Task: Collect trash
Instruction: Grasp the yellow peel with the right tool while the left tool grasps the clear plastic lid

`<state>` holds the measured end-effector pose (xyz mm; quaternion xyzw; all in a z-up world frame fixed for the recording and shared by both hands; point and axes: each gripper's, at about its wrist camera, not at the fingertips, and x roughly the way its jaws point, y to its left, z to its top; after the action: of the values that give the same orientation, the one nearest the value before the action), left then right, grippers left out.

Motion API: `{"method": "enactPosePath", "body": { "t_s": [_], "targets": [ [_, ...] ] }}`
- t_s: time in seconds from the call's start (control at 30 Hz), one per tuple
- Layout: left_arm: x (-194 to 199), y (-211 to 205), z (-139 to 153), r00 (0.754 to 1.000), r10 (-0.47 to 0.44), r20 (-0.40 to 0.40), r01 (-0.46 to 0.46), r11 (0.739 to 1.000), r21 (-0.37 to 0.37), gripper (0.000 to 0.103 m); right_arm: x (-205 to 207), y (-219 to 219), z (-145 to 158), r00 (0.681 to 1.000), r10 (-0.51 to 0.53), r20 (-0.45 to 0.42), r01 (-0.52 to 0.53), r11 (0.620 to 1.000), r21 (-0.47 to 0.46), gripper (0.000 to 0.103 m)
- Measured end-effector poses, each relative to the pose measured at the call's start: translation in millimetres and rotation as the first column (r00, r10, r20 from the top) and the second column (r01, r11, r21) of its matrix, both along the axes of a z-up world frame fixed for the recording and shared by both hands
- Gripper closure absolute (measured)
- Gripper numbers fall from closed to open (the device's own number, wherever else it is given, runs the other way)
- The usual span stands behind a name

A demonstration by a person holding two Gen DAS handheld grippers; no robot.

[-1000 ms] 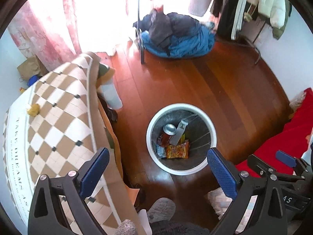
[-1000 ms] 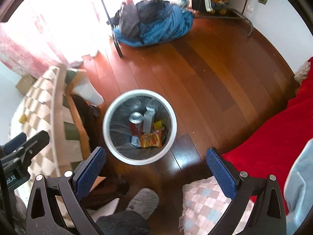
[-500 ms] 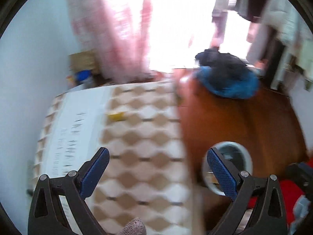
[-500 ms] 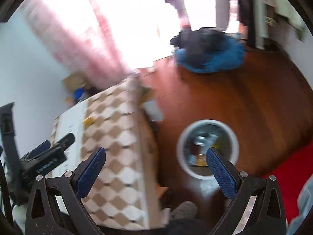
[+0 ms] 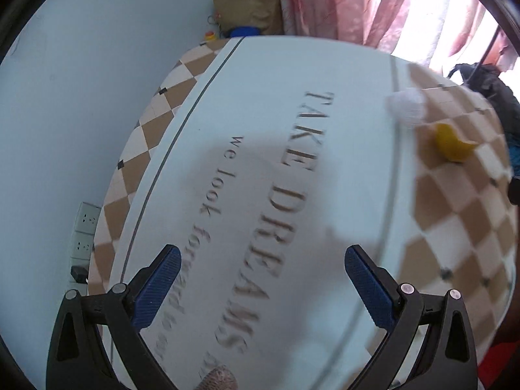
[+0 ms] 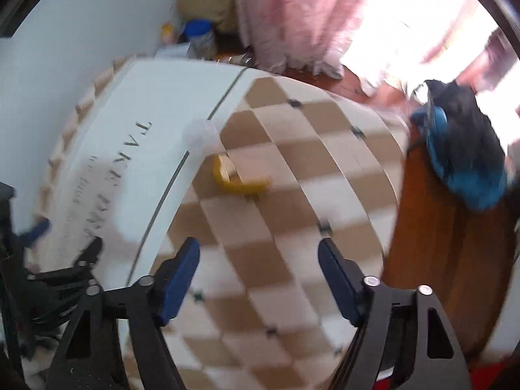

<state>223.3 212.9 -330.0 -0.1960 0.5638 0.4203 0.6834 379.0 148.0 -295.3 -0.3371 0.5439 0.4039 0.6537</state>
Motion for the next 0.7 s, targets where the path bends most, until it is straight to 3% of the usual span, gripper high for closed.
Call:
{"method": "enactPosePath", "body": {
  "t_s": [0.13,0.27,0.3,0.37,0.4,0.47,0.57,0.7],
  "targets": [
    [12.1,19.0,-11.3,1.0,-0.016,-0.024,0.016,1.0,0.017,0.0,-0.5,46.8,-24.7,0.994,0.107,0.027,-0.105,0.991,-0.079,0.03],
    [23.1,32.5,-17.8,0.999,-0.026,-0.03,0.027,1.0,0.015,0.0,1.9,69.6,-46.4,0.986,0.166,0.033,-0.16,0.978,-0.137,0.044],
    [26.5,32.2,-15.9,0.999,-0.028,-0.028,0.029,0.999,0.017,0.0,3.8,71.6,-48.8,0.985,0.17,0.036,-0.163,0.976,-0.142,0.053],
    [30.0,33.0,-14.1,0.999,-0.031,-0.022,0.031,0.999,0.018,0.0,11.5,72.5,-52.0,0.988,0.155,0.008,-0.153,0.98,-0.13,0.059],
    [32.5,34.4,-13.4,0.999,-0.033,-0.019,0.033,0.999,0.017,0.0,14.1,71.0,-51.4,0.99,0.143,-0.002,-0.142,0.983,-0.119,0.067],
    [39.5,34.3,-12.5,0.999,-0.042,-0.013,0.042,0.999,0.016,0.0,27.3,62.8,-47.6,0.996,0.074,-0.052,-0.078,0.994,-0.082,0.071],
    [53.4,36.1,-10.4,0.998,-0.064,0.022,0.064,0.998,0.003,0.0,56.6,40.6,-41.5,0.993,-0.075,-0.097,0.073,0.997,-0.026,0.073],
    [84.5,32.6,-3.6,0.989,-0.109,0.103,0.112,0.993,-0.031,0.0,91.6,9.4,-36.7,0.965,-0.248,-0.089,0.25,0.968,0.012,0.073]
  ]
}}
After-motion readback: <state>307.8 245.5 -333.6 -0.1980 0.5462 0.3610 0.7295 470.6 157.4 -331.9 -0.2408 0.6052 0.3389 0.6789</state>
